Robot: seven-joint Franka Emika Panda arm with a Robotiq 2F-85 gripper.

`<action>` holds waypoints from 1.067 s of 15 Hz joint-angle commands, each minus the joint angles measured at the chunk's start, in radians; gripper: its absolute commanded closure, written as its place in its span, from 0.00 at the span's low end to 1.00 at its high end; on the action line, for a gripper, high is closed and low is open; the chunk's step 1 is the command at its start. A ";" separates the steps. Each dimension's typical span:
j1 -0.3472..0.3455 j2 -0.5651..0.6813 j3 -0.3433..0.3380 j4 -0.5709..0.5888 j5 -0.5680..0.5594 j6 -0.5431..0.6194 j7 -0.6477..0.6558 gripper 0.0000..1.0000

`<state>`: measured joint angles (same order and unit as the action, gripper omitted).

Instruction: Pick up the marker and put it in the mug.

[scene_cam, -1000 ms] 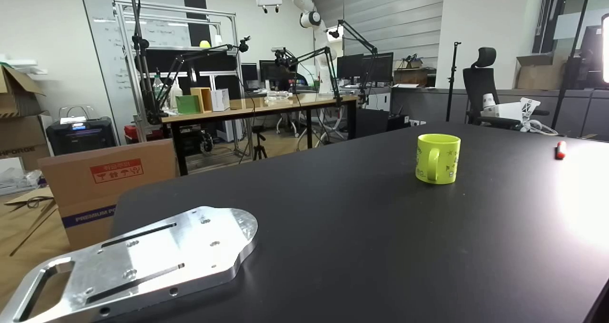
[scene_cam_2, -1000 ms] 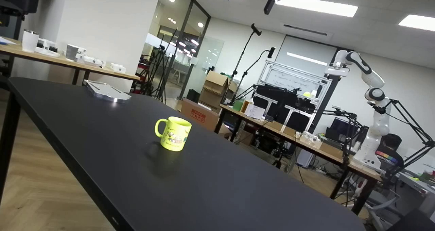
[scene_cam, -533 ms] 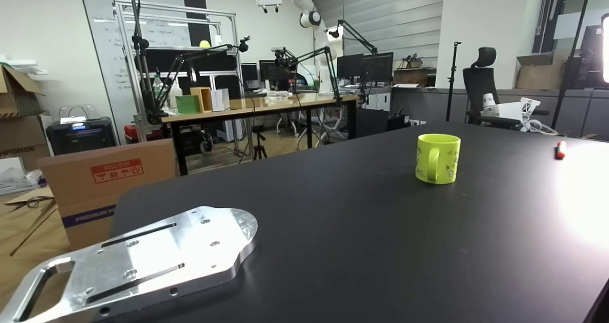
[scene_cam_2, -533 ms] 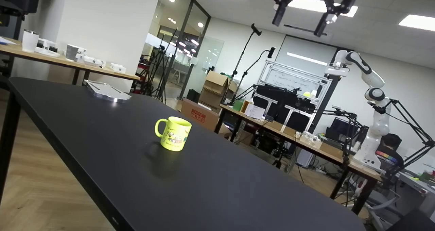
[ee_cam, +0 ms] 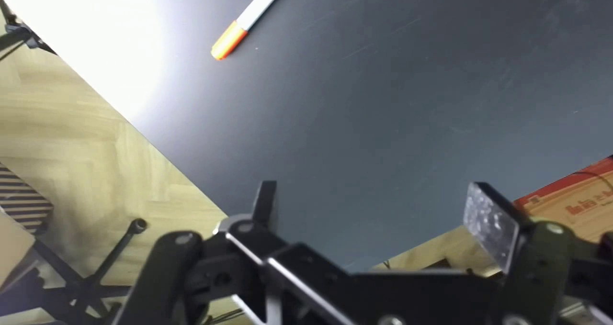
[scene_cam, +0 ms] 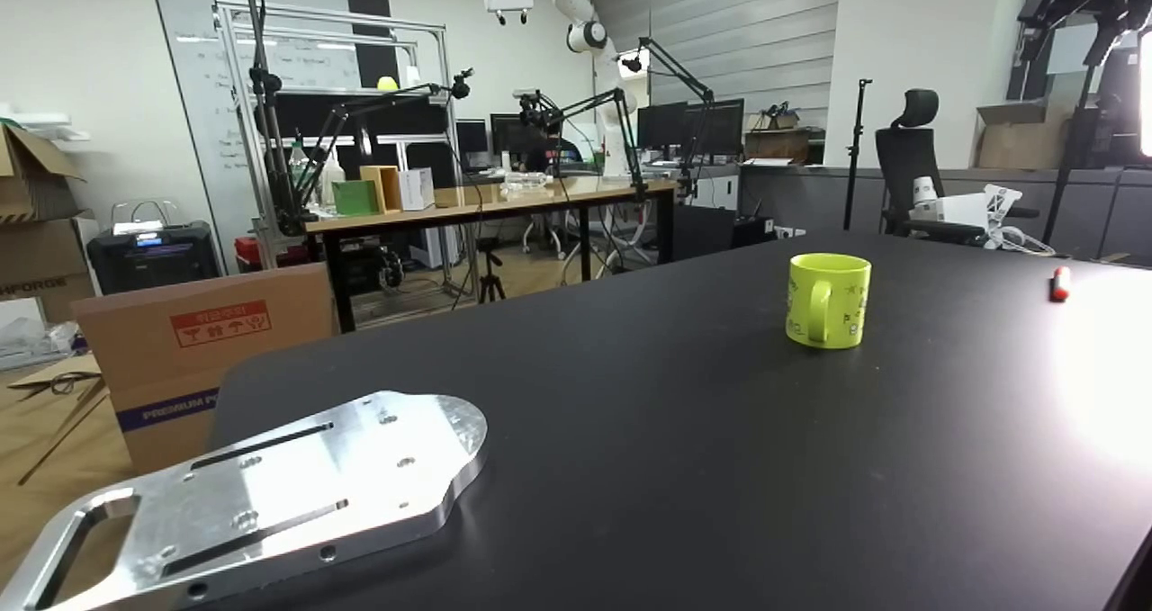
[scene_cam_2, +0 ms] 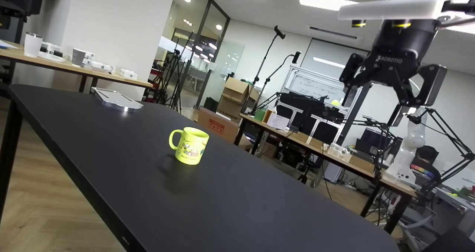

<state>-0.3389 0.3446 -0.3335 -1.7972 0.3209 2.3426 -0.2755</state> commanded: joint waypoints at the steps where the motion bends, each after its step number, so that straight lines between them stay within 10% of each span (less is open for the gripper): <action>1: -0.039 0.152 0.018 0.123 -0.029 0.033 0.204 0.00; 13: -0.058 0.390 0.003 0.267 0.006 -0.053 0.758 0.00; 16: -0.066 0.376 0.022 0.232 0.019 -0.038 0.723 0.00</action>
<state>-0.3949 0.7191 -0.3219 -1.5700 0.3517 2.3055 0.4415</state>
